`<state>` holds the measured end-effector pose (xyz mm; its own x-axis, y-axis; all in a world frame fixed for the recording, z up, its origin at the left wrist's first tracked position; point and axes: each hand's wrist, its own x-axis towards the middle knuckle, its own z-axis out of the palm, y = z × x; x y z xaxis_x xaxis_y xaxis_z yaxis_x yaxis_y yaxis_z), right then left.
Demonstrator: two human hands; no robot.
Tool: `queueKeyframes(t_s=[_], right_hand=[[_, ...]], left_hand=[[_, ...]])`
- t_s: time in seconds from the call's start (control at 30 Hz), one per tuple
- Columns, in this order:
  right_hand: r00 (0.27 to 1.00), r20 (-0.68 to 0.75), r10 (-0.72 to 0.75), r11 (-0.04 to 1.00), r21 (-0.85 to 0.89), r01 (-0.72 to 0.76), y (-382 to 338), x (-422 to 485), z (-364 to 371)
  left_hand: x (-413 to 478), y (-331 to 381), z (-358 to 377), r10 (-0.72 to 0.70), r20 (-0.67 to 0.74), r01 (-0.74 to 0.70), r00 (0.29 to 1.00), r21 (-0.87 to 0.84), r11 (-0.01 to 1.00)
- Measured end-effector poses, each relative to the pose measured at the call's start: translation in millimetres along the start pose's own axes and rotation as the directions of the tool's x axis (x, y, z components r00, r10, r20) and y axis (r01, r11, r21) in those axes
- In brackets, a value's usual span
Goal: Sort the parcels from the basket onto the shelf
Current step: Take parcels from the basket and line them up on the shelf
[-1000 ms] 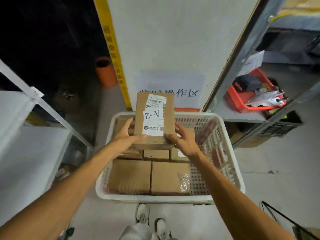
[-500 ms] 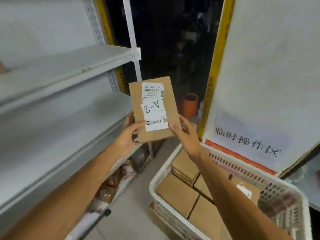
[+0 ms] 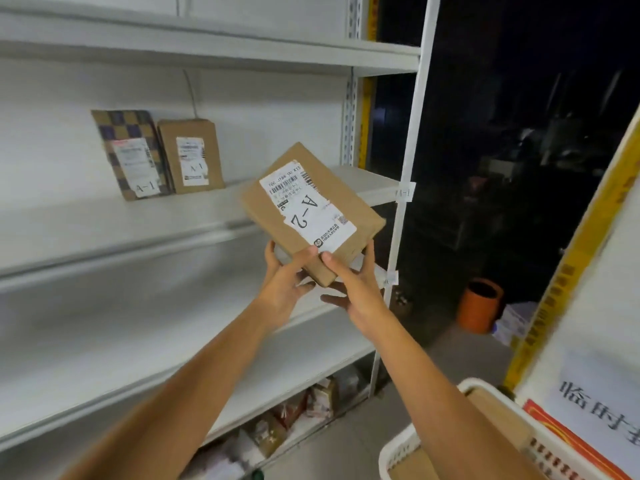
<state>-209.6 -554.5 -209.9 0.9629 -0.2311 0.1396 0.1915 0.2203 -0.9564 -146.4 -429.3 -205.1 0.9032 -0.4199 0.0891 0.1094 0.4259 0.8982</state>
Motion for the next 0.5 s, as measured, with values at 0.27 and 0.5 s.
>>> queueKeyframes(t_s=[0.27,0.5], right_hand=[[0.994,-0.063,-0.095,0.995,0.019,0.096,-10.5,17.6,29.3],[0.994,-0.1,-0.053,0.999,-0.012,0.052,-16.7,42.8,71.6]], left_hand=[[13.9,84.2,-85.1,0.163,-0.166,-0.156,0.973,0.054,0.986],[19.6,91.2,-105.4,0.18,-0.143,-0.191,0.973,-0.068,0.979]])
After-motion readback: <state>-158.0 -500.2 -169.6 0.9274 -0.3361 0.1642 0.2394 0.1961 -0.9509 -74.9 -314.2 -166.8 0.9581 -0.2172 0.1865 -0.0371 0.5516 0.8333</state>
